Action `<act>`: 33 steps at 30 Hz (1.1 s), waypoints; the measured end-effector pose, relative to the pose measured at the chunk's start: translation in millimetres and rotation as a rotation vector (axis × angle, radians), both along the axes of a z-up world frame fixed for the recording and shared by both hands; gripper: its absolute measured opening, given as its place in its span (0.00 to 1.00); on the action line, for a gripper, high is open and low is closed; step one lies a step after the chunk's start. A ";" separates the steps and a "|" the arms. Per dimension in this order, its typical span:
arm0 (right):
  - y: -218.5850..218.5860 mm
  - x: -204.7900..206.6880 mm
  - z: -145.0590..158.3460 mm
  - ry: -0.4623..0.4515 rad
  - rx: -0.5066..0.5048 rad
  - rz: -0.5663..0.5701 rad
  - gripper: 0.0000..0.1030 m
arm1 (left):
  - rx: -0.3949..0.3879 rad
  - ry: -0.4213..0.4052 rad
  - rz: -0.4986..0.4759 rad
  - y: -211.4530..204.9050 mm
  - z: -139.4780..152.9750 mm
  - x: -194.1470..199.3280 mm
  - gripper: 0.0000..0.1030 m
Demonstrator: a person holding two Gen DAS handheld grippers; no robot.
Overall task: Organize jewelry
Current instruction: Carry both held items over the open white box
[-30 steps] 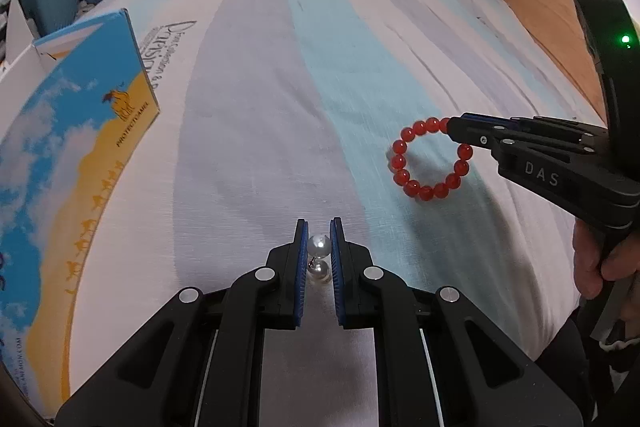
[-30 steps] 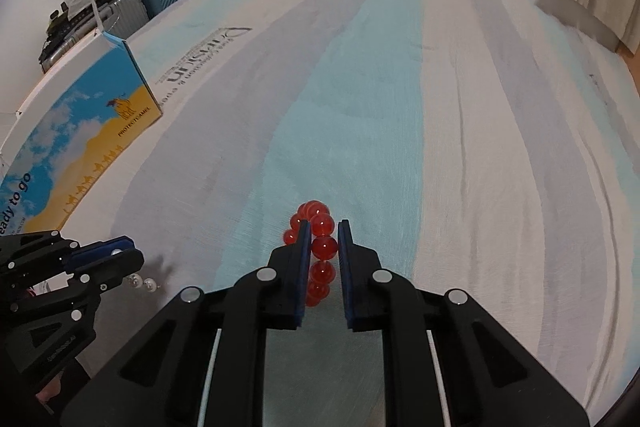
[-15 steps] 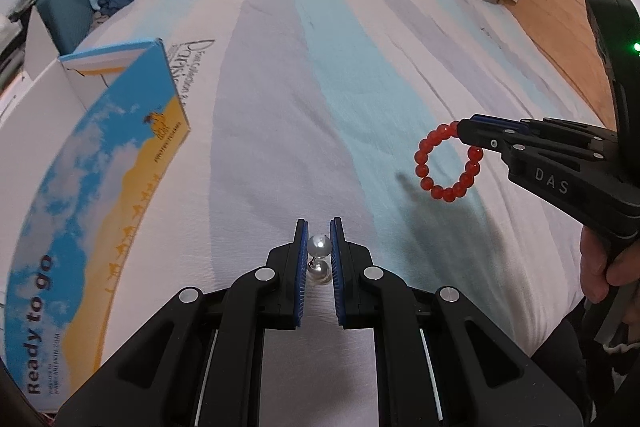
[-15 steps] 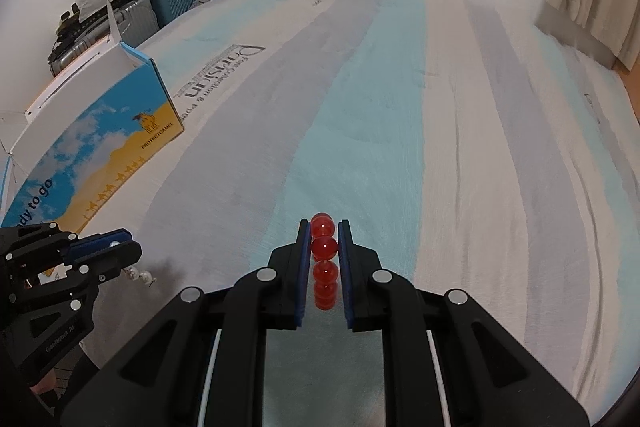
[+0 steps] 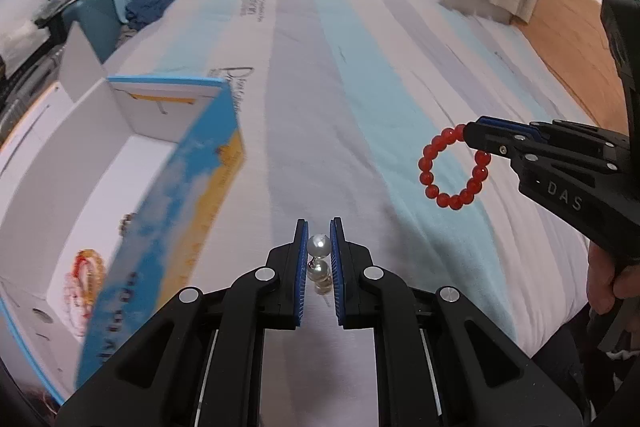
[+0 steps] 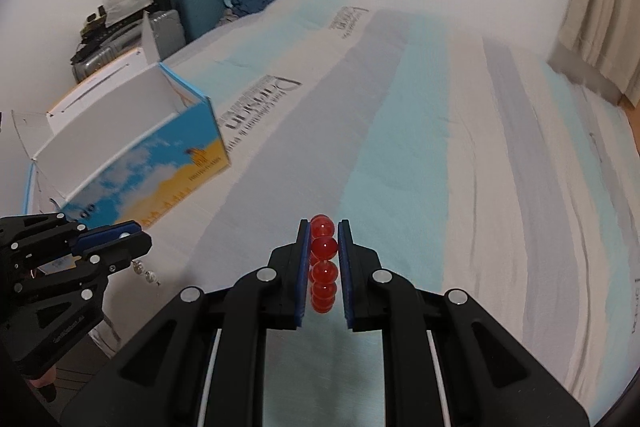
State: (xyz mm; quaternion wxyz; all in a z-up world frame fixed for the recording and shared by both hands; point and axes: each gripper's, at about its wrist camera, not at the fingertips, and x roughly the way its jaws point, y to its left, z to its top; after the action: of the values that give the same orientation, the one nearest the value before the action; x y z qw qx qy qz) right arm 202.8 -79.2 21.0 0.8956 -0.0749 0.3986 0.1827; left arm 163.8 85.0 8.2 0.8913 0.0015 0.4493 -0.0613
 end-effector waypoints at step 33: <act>219.5 -38.0 90.4 -0.153 0.027 0.302 0.12 | 0.083 -0.071 0.253 193.9 72.8 -40.8 0.10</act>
State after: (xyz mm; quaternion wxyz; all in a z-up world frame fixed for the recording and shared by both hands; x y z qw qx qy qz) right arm 164.8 140.3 111.4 0.8866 -0.1356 0.3110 0.3143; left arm 123.0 278.9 81.0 0.9064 -0.0164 0.4161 0.0704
